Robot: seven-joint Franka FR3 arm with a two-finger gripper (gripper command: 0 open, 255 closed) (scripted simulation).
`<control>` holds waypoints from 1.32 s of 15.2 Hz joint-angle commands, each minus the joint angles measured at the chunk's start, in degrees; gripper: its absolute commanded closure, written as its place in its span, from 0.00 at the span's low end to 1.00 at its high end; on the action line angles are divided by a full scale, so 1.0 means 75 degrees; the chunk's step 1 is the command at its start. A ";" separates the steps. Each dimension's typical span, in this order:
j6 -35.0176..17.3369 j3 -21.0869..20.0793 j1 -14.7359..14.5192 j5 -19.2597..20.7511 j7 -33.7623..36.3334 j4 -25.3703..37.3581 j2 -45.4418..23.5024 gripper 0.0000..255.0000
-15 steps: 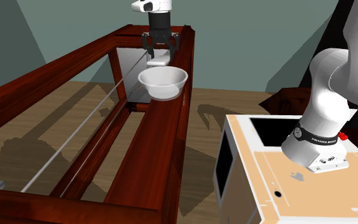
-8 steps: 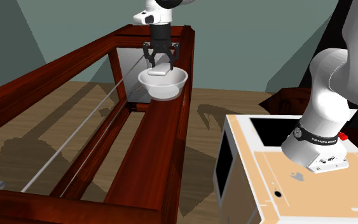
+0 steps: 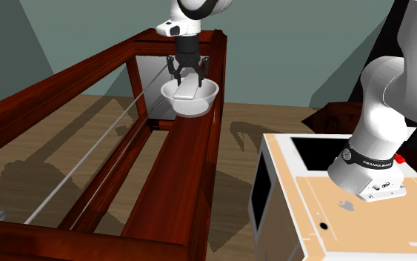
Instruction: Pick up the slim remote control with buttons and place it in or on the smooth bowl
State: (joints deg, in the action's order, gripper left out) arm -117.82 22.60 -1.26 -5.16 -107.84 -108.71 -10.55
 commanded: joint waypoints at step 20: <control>0.0897 0.0035 -0.0012 0.0144 0.0097 0.0646 0.0267 0.00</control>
